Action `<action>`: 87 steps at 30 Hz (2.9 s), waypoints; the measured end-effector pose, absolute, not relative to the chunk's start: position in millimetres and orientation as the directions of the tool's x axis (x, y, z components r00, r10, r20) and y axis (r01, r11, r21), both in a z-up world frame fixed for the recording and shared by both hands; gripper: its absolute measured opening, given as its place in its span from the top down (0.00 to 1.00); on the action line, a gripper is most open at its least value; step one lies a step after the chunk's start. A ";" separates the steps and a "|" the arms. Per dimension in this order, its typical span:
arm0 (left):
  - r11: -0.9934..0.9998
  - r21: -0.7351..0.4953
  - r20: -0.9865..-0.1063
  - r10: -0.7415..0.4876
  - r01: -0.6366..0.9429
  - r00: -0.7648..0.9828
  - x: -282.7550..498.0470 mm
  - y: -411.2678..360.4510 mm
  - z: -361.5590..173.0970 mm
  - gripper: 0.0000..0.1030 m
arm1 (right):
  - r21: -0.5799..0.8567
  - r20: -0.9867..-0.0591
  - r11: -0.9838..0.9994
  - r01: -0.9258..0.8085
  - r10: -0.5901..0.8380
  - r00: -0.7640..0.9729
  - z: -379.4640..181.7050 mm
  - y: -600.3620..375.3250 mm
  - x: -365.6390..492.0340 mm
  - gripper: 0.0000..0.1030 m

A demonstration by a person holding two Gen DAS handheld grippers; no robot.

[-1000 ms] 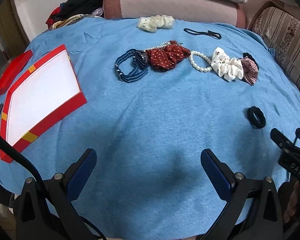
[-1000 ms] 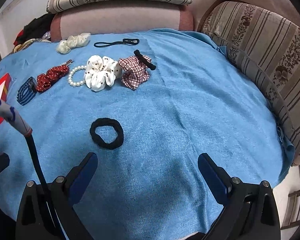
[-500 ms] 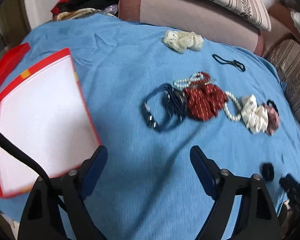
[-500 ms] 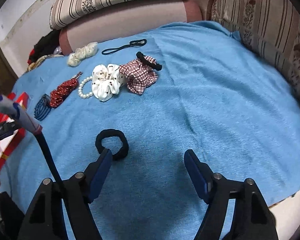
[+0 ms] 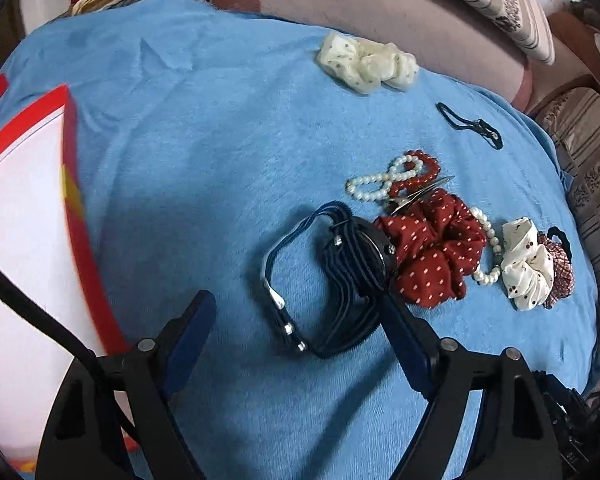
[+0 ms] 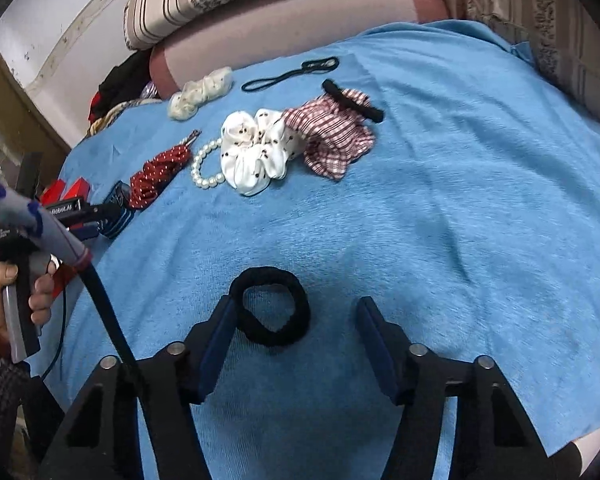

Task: Organize jewelry
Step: 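Grasp the black hair tie with the right tool while the left grasps the watch strap, then carry the watch strap into the tray with the left tool while the right drops the hair tie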

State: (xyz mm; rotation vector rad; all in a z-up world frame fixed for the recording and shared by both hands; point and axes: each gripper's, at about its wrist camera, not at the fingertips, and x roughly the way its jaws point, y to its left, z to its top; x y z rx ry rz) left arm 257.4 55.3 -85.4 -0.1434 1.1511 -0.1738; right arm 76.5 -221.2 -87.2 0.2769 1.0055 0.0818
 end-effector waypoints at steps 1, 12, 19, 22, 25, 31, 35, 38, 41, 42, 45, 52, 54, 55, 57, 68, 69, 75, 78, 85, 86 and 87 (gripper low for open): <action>0.979 -0.193 -0.895 -0.202 0.063 0.398 260.0 53.8 -85.5 0.19 | 0.256 -0.824 0.965 0.056 0.187 0.535 -88.2 -219.5 78.1 0.38; 0.991 -0.122 -0.909 -0.133 0.054 0.395 267.0 49.3 -80.5 0.94 | 0.095 -0.842 0.995 0.022 0.069 0.534 -89.6 -203.4 85.9 0.89; 0.988 -0.136 -0.870 -0.154 0.072 0.468 231.2 56.3 -40.3 0.95 | 0.105 -0.818 0.995 -0.003 0.088 0.569 -67.2 -199.4 75.2 0.94; 0.986 -0.152 -0.842 -0.169 0.076 0.512 213.1 64.3 -15.6 0.95 | 0.106 -0.801 0.994 -0.039 0.109 0.589 -52.0 -190.6 70.0 0.94; 0.983 -0.175 -0.813 -0.178 0.060 0.555 193.5 81.5 9.4 0.95 | 0.108 -0.787 0.990 -0.090 0.140 0.601 -37.0 -174.4 69.9 0.94; 0.987 -0.160 -0.787 -0.120 -0.013 0.606 159.2 138.4 38.0 0.95 | 0.136 -0.768 0.963 -0.231 0.250 0.590 -11.4 -122.7 82.7 0.94; 0.985 -0.155 -0.796 -0.079 -0.076 0.600 151.9 183.0 34.2 0.95 | 0.178 -0.763 0.928 -0.328 0.341 0.549 -1.4 -71.8 103.0 0.94; 0.983 -0.149 -0.812 -0.062 -0.104 0.580 153.8 211.1 21.9 0.95 | 0.187 -0.762 0.905 -0.382 0.379 0.525 1.7 -32.9 116.4 0.94; 0.982 -0.124 -0.829 -0.025 -0.139 0.559 155.1 237.5 6.0 0.94 | 0.205 -0.766 0.874 -0.440 0.423 0.484 -0.8 13.5 131.3 0.94; 0.981 -0.121 -0.834 -0.018 -0.151 0.551 155.4 246.5 0.8 0.94 | 0.208 -0.768 0.867 -0.453 0.431 0.473 -2.2 25.1 134.4 0.94; 0.977 -0.117 -0.852 -0.006 -0.178 0.524 156.1 274.0 -15.0 0.94 | 0.211 -0.779 0.844 -0.494 0.450 0.436 -11.8 62.6 146.1 0.94; 0.973 -0.090 -0.880 0.022 -0.213 0.475 167.4 315.5 -44.5 0.94 | 0.189 -0.824 0.825 -0.533 0.428 0.371 -46.9 132.2 176.9 0.94; 0.975 -0.074 -0.881 0.035 -0.211 0.472 175.0 319.6 -47.5 0.94 | 0.188 -0.834 0.828 -0.529 0.419 0.359 -55.6 141.3 185.2 0.94; 0.976 -0.060 -0.882 0.047 -0.210 0.470 180.0 322.3 -49.6 0.94 | 0.192 -0.838 0.830 -0.524 0.417 0.353 -58.9 145.5 188.6 0.94; 0.977 -0.041 -0.884 0.063 -0.211 0.462 189.5 327.3 -53.0 0.94 | 0.205 -0.845 0.834 -0.512 0.415 0.337 -67.2 150.6 195.0 0.94; 0.969 -0.027 -0.875 0.096 -0.245 0.475 211.2 346.2 -53.5 0.61 | 0.132 -0.857 0.823 -0.553 0.375 0.354 -73.4 170.0 191.6 0.53; 0.970 -0.038 -0.868 0.088 -0.242 0.488 208.4 346.1 -49.9 0.56 | 0.121 -0.849 0.827 -0.550 0.373 0.375 -69.6 168.4 190.2 0.40; 0.970 -0.057 -0.847 0.077 -0.234 0.525 195.0 344.6 -27.2 0.55 | 0.088 -0.804 0.834 -0.545 0.382 0.455 -44.0 149.3 184.9 0.39; 0.965 -0.090 -0.828 0.065 -0.246 0.556 183.7 347.6 -11.7 0.50 | 0.050 -0.813 0.864 -0.500 0.326 0.482 -46.7 137.4 192.0 0.39; 0.946 -0.127 -0.811 0.074 -0.298 0.581 155.7 359.0 1.5 0.49 | 0.035 -0.877 0.890 -0.454 0.245 0.412 -83.2 123.7 210.2 0.89; 0.944 -0.125 -0.814 0.079 -0.306 0.575 154.3 361.0 0.0 0.49 | 0.063 -0.880 0.890 -0.452 0.263 0.395 -85.0 121.1 209.9 0.94; 0.941 -0.123 -0.819 0.082 -0.314 0.567 153.5 363.1 -2.0 0.49 | 0.075 -0.880 0.889 -0.452 0.272 0.389 -85.4 118.7 207.7 0.96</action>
